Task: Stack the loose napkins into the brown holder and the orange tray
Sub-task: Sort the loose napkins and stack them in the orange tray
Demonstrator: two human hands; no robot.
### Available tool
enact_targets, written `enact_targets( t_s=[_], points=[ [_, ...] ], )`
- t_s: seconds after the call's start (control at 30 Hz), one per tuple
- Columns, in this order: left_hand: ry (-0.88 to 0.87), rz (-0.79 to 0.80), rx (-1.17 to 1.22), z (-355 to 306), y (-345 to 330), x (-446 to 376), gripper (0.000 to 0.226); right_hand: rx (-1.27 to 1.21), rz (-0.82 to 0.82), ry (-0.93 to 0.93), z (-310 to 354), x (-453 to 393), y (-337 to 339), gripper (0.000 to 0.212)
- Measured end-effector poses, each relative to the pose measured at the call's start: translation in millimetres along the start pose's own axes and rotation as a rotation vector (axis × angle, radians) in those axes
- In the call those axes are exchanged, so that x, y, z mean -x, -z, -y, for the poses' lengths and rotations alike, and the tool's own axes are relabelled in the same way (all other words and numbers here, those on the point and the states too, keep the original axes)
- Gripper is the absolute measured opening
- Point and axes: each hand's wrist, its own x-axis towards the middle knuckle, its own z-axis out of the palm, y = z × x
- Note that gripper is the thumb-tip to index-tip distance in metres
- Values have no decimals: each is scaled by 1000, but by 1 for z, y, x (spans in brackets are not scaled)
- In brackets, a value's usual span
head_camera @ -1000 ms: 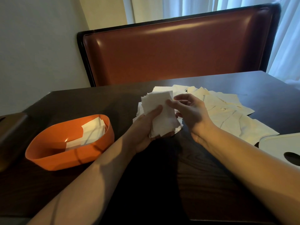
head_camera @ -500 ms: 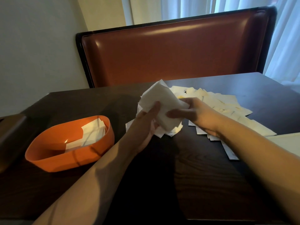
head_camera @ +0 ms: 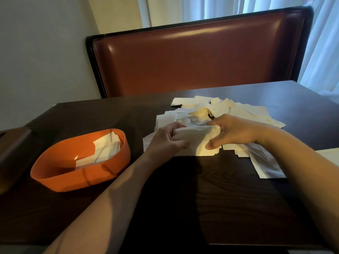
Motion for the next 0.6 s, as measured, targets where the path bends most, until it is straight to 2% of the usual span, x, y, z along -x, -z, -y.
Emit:
enact_targets(
  t_s=[0.07,0.17,0.2,0.3,0.33,0.43,0.47,0.53,0.6],
  points=[
    [-20,31,22,1,1,0,36,-16,35,5,-2,1,2,78],
    [-41,120,-29,3,2,1,39,-38,181,-3,-1,4,4,49],
    [-52,133,-90,5,3,1,42,-36,222,-10,-1,5,4,50],
    [-76,126,-194,7,5,1,42,4,238,-45,-4,5,4,74],
    [-75,123,-175,6,6,1,40,7,223,-34,-4,5,5,69],
    [-124,91,-122,5,6,3,33,-36,170,23,-3,6,6,34],
    [-140,73,-118,4,5,4,32,-54,158,32,-2,7,7,30],
    [-144,55,-102,4,5,5,35,-67,157,34,0,7,10,40],
    [-112,89,-95,4,6,5,39,-52,184,18,-1,7,11,65]
  ],
)
